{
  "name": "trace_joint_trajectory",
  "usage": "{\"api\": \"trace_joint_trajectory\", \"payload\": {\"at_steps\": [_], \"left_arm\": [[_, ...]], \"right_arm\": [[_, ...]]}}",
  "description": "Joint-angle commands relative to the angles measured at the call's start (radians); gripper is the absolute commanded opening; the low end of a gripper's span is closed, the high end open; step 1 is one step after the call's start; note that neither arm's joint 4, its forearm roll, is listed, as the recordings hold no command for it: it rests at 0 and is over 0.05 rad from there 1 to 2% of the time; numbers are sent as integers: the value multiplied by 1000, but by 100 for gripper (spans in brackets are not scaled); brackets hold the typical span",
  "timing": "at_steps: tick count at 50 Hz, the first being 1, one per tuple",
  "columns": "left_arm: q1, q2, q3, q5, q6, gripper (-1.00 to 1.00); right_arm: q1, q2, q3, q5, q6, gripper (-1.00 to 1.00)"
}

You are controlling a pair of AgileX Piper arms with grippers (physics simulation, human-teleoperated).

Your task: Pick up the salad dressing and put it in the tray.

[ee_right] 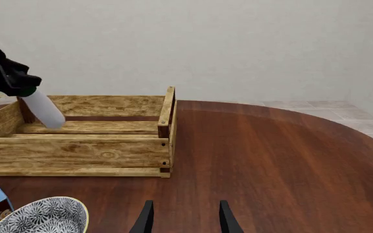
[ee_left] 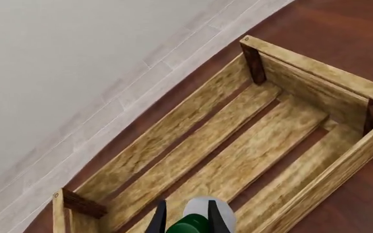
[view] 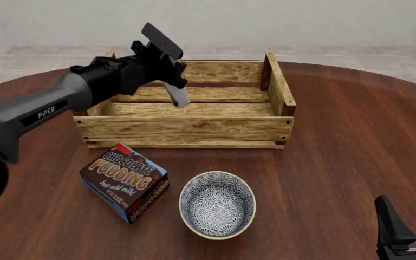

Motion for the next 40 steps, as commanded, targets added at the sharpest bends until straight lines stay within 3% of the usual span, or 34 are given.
{"api": "trace_joint_trajectory", "payload": {"at_steps": [1, 40], "left_arm": [[-9, 83, -48, -15, 15, -100], [-4, 229, -90, -56, 64, -100]], "right_arm": [[0, 0, 0, 0, 0, 100], [0, 0, 0, 0, 0, 100]]}}
